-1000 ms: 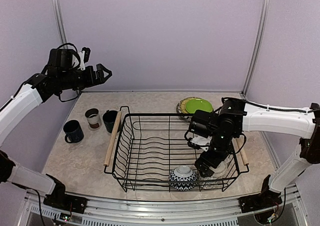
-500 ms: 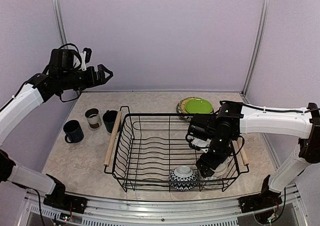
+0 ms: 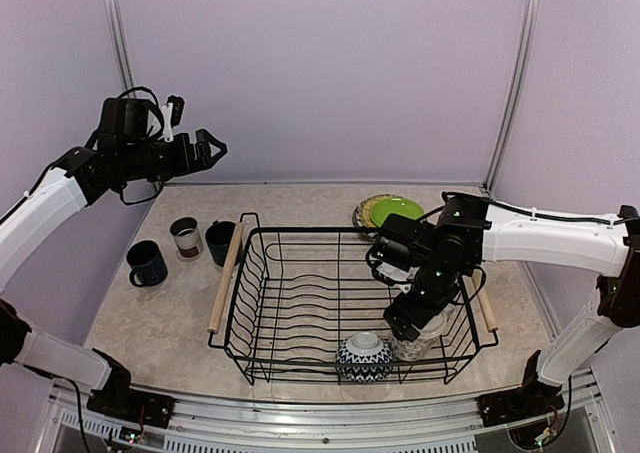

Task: Unload the mixed dishes from the dish rack
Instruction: Grab the cup from the dish rack, then pass from the right arm to the left

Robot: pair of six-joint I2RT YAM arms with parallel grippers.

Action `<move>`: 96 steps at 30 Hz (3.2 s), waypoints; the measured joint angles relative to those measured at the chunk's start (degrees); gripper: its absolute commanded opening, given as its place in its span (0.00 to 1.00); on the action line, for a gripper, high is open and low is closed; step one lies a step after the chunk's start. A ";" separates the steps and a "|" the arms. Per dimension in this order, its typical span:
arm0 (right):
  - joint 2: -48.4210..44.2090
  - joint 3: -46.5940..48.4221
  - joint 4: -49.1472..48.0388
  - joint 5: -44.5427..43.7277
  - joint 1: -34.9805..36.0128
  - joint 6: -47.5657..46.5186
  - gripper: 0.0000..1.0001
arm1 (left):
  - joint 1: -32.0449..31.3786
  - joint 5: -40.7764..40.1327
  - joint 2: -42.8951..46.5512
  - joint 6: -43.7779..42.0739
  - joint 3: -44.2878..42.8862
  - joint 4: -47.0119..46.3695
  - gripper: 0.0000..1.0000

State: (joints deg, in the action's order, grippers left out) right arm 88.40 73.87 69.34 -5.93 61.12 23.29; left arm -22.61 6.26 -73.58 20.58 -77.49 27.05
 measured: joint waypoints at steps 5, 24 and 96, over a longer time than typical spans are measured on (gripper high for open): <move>-0.98 0.61 -2.47 -1.60 -0.17 0.35 0.02 | 0.00 0.07 0.00 0.00 0.00 0.00 0.99; -23.69 -14.01 -33.64 3.45 -10.23 7.85 0.00 | -0.15 3.39 -0.02 0.13 0.00 -0.02 0.99; -8.87 -25.05 -108.48 29.24 -12.17 20.26 0.93 | -14.03 66.38 -17.25 31.52 6.32 -45.22 0.00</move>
State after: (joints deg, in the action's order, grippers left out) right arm 79.53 48.82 -39.13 23.31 48.95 43.55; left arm -36.64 72.64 -90.83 52.10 -71.18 -18.17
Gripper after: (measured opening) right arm 0.891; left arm 0.085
